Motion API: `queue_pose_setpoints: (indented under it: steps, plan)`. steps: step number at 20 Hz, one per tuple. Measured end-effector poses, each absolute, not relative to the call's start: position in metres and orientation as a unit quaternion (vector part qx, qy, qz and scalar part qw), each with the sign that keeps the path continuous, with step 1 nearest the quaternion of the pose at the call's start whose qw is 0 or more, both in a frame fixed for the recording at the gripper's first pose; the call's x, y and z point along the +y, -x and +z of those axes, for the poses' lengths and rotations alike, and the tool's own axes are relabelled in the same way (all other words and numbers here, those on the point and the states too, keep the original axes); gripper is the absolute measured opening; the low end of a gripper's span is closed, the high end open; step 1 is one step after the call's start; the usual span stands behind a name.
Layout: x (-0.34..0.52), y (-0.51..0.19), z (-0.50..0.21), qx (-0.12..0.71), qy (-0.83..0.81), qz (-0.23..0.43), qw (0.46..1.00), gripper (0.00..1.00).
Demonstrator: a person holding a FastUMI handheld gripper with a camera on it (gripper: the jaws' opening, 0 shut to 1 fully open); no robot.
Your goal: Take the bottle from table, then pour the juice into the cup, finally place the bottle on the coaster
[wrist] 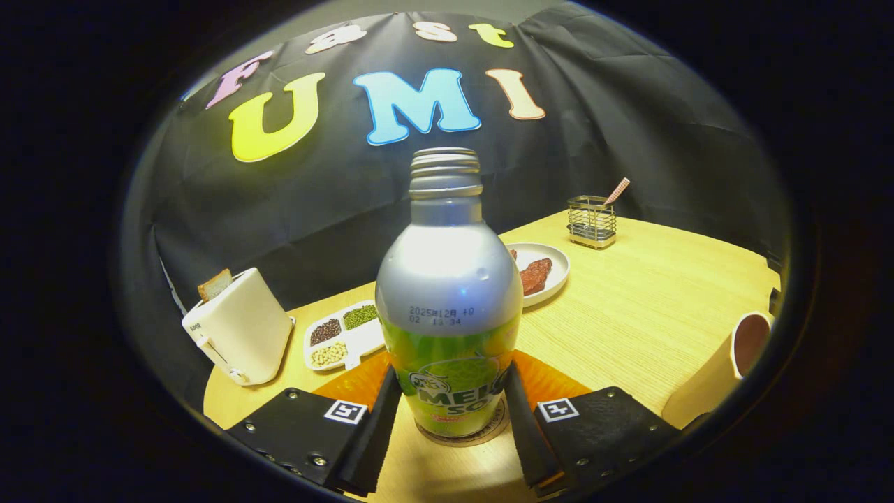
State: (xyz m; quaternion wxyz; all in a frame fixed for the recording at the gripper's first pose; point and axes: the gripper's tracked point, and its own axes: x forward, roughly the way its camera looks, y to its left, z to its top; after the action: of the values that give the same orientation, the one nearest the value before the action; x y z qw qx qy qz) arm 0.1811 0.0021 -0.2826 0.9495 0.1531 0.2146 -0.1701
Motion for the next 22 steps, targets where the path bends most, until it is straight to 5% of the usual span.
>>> queue_pose_setpoints:
  steps: [20,22]
  plan:
    - [0.01,-0.187,-0.307,0.236,-0.085,-0.141,0.958,0.82]
    - [0.008,-0.186,-0.305,0.235,-0.081,-0.138,0.959,0.96]
